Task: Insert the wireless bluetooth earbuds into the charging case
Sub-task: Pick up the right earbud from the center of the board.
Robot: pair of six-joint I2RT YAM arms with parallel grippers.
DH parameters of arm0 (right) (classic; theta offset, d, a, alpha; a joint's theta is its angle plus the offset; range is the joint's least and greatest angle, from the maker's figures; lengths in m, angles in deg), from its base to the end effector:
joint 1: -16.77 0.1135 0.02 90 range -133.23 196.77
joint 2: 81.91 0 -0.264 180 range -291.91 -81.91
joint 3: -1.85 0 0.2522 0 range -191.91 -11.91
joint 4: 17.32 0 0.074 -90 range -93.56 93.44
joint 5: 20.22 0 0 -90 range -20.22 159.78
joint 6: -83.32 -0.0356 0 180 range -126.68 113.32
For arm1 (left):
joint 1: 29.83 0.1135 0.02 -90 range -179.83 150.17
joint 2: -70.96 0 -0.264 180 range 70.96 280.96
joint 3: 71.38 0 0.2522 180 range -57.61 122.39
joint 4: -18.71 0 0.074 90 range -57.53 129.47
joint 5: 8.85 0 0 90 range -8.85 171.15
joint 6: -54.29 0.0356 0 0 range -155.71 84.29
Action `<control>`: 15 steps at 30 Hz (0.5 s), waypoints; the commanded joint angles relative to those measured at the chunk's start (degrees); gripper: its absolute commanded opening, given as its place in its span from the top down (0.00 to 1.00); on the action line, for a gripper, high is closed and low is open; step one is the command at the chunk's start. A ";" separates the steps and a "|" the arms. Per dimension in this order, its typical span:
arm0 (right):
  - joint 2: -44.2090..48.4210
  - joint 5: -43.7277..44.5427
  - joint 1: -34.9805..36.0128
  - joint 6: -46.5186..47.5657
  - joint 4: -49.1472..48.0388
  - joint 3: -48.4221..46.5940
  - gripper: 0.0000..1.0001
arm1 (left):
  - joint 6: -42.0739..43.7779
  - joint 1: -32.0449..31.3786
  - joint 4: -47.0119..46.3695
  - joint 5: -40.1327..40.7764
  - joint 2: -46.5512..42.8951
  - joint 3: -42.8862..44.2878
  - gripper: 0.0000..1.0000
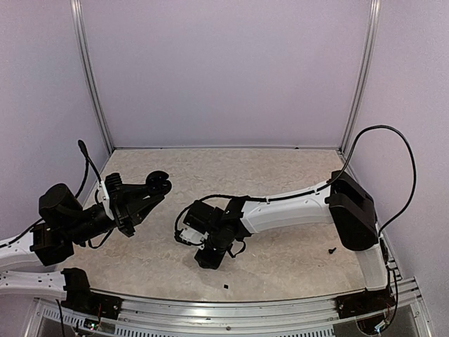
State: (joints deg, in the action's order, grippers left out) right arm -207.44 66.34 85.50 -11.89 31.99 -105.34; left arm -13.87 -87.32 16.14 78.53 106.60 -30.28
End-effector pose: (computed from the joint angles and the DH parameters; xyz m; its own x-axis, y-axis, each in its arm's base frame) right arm 0.1629 0.4243 0.1477 -0.4193 -0.8274 -0.3737 -0.9041 0.4177 0.0898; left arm 0.0873 -0.1400 0.3066 0.3921 0.0762 -0.9167 0.7766 0.5067 0.3743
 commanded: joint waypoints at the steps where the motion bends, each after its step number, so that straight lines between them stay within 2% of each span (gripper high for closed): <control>1: 0.61 1.82 -0.73 0.71 3.30 1.66 0.62 | -0.59 0.47 -2.12 -0.56 -0.12 0.13 1.00; 8: 2.01 2.00 -1.16 1.86 4.03 3.72 0.61 | -0.57 0.45 -1.77 -0.47 -0.30 0.22 0.99; 15: 0.80 -2.23 -0.76 4.59 4.77 -0.15 0.62 | -0.49 0.52 -2.06 -0.86 0.13 0.22 1.00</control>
State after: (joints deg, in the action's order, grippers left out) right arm -205.98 66.80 84.78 -9.05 33.15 -103.59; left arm -13.87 -87.17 16.14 78.40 106.64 -30.28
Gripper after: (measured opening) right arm 0.380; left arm 0.219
